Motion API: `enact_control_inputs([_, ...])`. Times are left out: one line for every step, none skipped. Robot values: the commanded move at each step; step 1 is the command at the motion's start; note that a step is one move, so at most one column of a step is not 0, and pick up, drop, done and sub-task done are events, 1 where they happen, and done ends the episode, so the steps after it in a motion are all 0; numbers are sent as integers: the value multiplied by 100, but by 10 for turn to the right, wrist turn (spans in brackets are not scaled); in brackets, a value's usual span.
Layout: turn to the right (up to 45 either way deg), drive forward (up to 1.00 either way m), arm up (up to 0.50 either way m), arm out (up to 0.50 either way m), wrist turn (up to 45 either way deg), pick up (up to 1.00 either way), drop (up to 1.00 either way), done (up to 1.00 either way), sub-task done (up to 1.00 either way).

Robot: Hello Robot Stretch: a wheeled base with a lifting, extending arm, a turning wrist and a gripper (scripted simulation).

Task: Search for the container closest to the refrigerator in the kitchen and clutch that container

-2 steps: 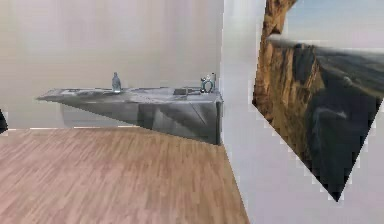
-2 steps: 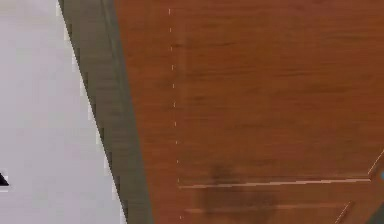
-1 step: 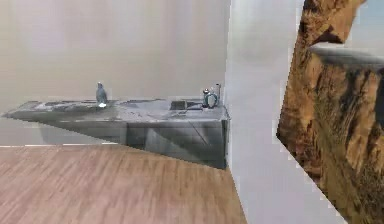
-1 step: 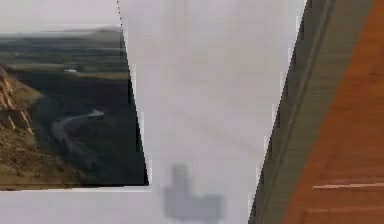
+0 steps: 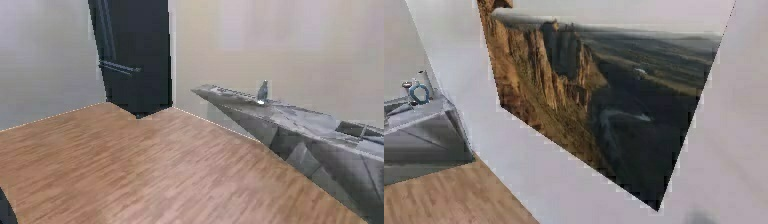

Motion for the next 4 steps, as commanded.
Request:
enact_control_inputs([-120, 0, 0, 0, 0, 0, 0, 0, 0])
enact_control_inputs([0, 65, 0, 0, 0, 0, 0, 0, 0])
enact_control_inputs([-30, 0, 0, 0, 0, 0, 0, 0, 0])
enact_control_inputs([0, 100, 0, 0, 0, 0, 0, 0, 0])
